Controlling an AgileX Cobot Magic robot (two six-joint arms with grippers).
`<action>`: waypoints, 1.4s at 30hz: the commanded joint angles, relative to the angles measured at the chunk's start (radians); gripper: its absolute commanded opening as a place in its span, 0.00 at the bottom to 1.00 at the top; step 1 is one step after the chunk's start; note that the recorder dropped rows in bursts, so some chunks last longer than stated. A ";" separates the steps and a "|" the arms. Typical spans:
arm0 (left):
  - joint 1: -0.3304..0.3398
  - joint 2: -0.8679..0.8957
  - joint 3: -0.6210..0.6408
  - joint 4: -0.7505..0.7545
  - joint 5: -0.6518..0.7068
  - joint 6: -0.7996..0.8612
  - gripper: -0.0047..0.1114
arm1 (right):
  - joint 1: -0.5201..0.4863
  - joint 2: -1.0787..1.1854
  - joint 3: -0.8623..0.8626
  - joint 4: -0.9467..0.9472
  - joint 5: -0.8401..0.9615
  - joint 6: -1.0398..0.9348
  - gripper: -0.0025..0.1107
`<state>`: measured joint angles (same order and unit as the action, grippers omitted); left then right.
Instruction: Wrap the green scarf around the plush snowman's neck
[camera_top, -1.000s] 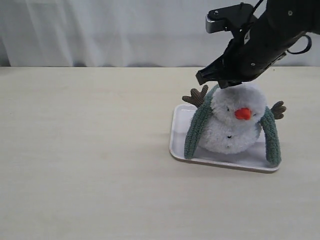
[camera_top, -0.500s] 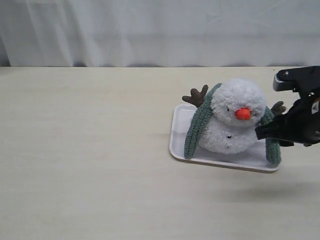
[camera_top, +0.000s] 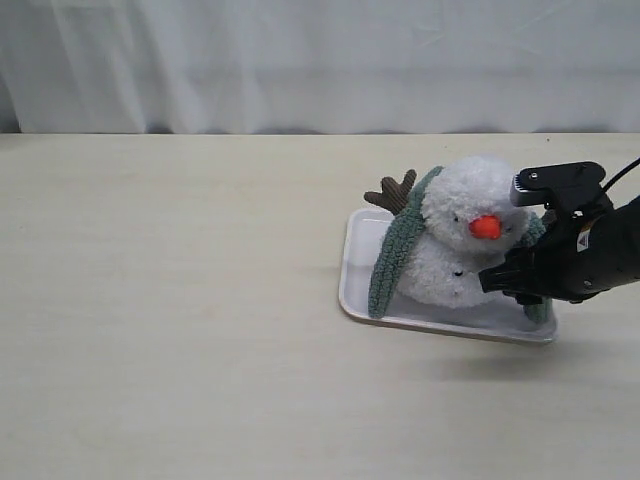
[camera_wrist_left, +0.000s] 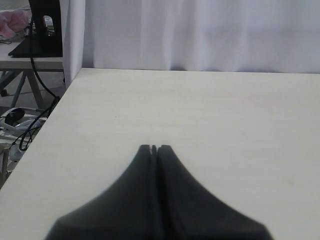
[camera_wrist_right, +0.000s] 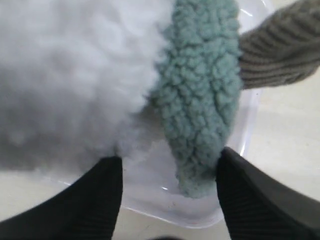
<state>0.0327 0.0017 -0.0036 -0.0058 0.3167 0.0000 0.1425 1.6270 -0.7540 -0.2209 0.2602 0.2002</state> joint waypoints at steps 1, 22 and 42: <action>0.001 -0.002 0.004 -0.004 -0.009 0.000 0.04 | -0.010 0.005 0.005 -0.036 -0.035 -0.005 0.50; 0.001 -0.002 0.004 -0.004 -0.009 0.000 0.04 | -0.040 0.077 0.005 -0.131 -0.062 -0.005 0.43; 0.001 -0.002 0.004 -0.004 -0.009 0.000 0.04 | -0.036 -0.043 0.005 -0.085 0.048 -0.010 0.06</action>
<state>0.0327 0.0017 -0.0036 -0.0058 0.3167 0.0000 0.1071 1.6339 -0.7540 -0.3366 0.2805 0.2002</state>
